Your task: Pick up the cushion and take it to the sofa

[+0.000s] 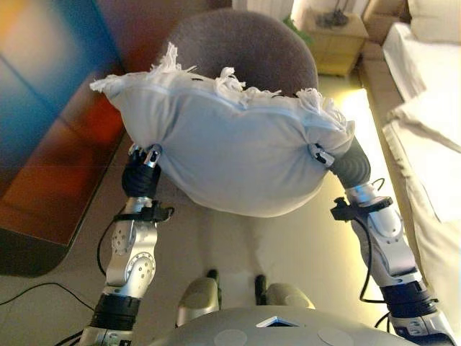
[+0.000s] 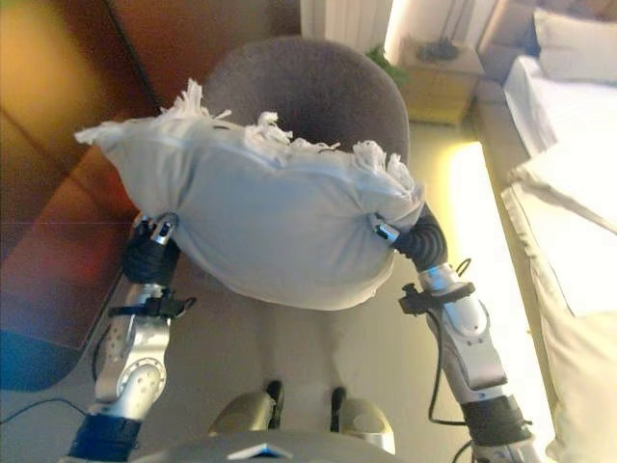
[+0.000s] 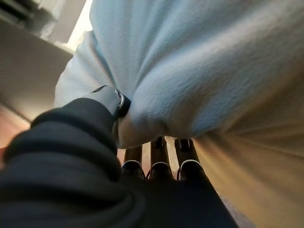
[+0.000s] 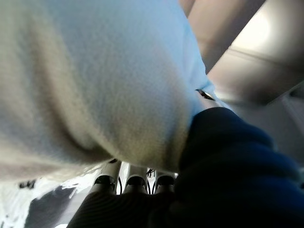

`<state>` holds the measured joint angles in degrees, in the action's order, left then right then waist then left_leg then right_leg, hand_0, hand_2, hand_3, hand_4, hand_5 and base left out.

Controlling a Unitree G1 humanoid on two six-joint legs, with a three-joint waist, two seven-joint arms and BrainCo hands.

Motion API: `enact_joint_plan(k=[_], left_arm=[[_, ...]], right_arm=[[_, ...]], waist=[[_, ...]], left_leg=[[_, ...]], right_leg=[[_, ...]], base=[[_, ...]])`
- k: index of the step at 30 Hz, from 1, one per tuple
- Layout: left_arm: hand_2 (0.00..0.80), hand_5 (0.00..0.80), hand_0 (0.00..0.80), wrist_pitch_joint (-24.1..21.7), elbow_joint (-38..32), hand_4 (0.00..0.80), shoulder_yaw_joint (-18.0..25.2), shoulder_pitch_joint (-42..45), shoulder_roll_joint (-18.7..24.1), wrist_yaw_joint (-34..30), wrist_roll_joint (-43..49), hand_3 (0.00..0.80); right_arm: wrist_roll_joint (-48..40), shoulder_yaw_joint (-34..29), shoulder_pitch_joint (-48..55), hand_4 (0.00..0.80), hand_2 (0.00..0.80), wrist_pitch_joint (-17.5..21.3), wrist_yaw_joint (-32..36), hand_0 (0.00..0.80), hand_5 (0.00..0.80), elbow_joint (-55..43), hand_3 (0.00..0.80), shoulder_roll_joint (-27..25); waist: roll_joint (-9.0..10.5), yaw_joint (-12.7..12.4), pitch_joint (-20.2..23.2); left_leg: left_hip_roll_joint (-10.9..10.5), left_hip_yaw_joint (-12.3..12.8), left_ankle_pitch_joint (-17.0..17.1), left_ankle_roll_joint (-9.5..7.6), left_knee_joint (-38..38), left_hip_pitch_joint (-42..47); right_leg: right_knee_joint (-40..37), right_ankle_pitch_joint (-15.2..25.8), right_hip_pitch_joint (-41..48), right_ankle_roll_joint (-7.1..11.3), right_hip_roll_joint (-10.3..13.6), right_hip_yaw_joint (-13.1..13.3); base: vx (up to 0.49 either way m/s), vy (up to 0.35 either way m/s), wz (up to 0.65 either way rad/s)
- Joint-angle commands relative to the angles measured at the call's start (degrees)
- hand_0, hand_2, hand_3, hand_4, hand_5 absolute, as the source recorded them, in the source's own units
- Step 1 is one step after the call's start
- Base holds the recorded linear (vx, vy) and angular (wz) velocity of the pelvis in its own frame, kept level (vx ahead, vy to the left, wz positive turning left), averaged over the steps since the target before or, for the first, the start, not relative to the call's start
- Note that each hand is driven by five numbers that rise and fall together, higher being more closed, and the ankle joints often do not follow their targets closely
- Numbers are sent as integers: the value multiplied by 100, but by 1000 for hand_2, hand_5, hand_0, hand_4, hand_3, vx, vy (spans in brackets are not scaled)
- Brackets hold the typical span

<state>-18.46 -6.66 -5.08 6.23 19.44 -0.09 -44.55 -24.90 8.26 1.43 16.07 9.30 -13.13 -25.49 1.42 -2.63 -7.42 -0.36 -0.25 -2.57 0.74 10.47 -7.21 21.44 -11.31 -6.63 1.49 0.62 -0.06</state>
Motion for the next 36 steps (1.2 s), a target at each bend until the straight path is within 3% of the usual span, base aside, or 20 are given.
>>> enact_joint_plan(k=[1,5,8,9,11,16,19,20,21,23,25,26,29,31,36], left_arm=[[800,800,800,-582,-483,800,-86,-628,7,-98,10,800],[800,800,800,-600,-564,800,-92,-440,-21,-65,0,800],[800,800,800,-649,-585,800,-53,-388,18,-54,-33,800],[800,800,800,-662,-589,800,-39,-400,43,-18,-10,800],[800,800,800,-631,-597,800,-45,-453,128,84,-75,800],[800,800,800,-463,-655,800,74,-351,240,-127,-100,800],[800,800,800,-375,-680,800,116,-374,269,-163,15,800],[800,800,800,-335,-653,800,111,-428,283,-126,33,800],[800,800,800,-263,-631,800,100,-524,301,-74,-4,800],[800,800,800,-158,-507,800,103,-681,344,-89,-32,800],[800,800,800,-17,-480,800,70,-734,303,125,125,800],[800,800,800,34,-452,800,46,-728,296,171,161,800],[800,800,800,96,-448,800,22,-694,296,198,237,800],[800,800,800,133,-432,800,-42,-702,291,167,278,800],[800,800,800,261,-312,800,-190,-622,175,341,414,800]], right_arm=[[-96,55,-639,800,800,426,-146,800,800,-306,800,36],[-108,104,-508,800,800,329,-143,800,800,-384,800,21],[-273,67,-405,800,800,443,-51,800,800,-420,800,-95],[-367,46,-413,800,800,482,1,800,800,-396,800,-143],[-491,28,-424,800,800,529,43,800,800,-359,800,-180],[-470,-19,-254,800,800,554,-8,800,800,-432,800,42],[-310,72,-312,800,800,605,-93,800,800,-428,800,256],[-244,107,-356,800,800,607,-154,800,800,-379,800,308],[-216,135,-394,800,800,599,-231,800,800,-346,800,324],[-166,129,-453,800,800,584,-325,800,800,-249,800,330],[-242,111,-477,800,800,563,-369,800,800,-171,800,299],[-239,97,-449,800,800,597,-353,800,800,-122,800,304],[-314,53,-456,800,800,530,-388,800,800,-103,800,211],[-345,40,-549,800,800,506,-479,800,800,50,800,182],[-464,89,-607,800,800,153,-566,800,800,269,800,159]], waist=[[-55,-319,140],[-95,-463,146],[-152,-477,95],[-131,-461,87],[-73,-439,115],[195,-603,436],[108,-619,538],[135,-571,524],[67,-534,524],[45,-422,496],[-25,-283,411],[-41,-207,352],[27,14,219],[61,22,223],[108,-29,440]], left_leg=[[-76,-371,1471,279,-1283,-893],[-7,-588,1617,375,-1547,-1376],[155,-543,1747,409,-1485,-1387],[166,-507,1592,373,-1453,-1294],[146,-325,1523,297,-1306,-1138],[-316,-335,1062,-155,-702,-910],[-398,-358,827,-339,-702,-609],[-464,-337,780,-365,-706,-514],[-446,-372,796,-369,-798,-402],[-475,-301,787,-338,-899,-175],[-406,-323,746,-242,-1080,273],[-377,-348,679,-211,-1107,426],[-364,-379,249,-205,-976,705],[-328,-442,72,-208,-932,815],[-153,-455,63,-89,-984,971]], right_leg=[[-1586,239,1528,-178,-428,74],[-1120,-83,1711,-233,-468,190],[-695,-347,1722,-230,-442,192],[-575,-343,1707,-187,-388,187],[-238,-32,1794,13,-183,133],[616,1287,1991,663,286,-50],[1560,1824,1332,667,337,-86],[1553,1751,1130,650,351,-73],[1431,1670,879,621,244,-120],[702,1436,588,573,255,-451],[-117,1397,207,476,400,-845],[-458,1402,137,440,444,-879],[-1240,1904,-291,552,690,-671],[-1537,1903,-262,579,715,-607],[-2164,1682,417,502,582,-597]], base=[[484,81,4],[508,87,-5],[556,145,-13],[546,171,-27],[573,171,-36],[573,125,-24],[485,113,-14],[447,105,10],[416,77,-3],[366,45,-7],[332,-22,27],[308,-80,36],[252,-104,50],[242,-131,40],[224,-164,36]])
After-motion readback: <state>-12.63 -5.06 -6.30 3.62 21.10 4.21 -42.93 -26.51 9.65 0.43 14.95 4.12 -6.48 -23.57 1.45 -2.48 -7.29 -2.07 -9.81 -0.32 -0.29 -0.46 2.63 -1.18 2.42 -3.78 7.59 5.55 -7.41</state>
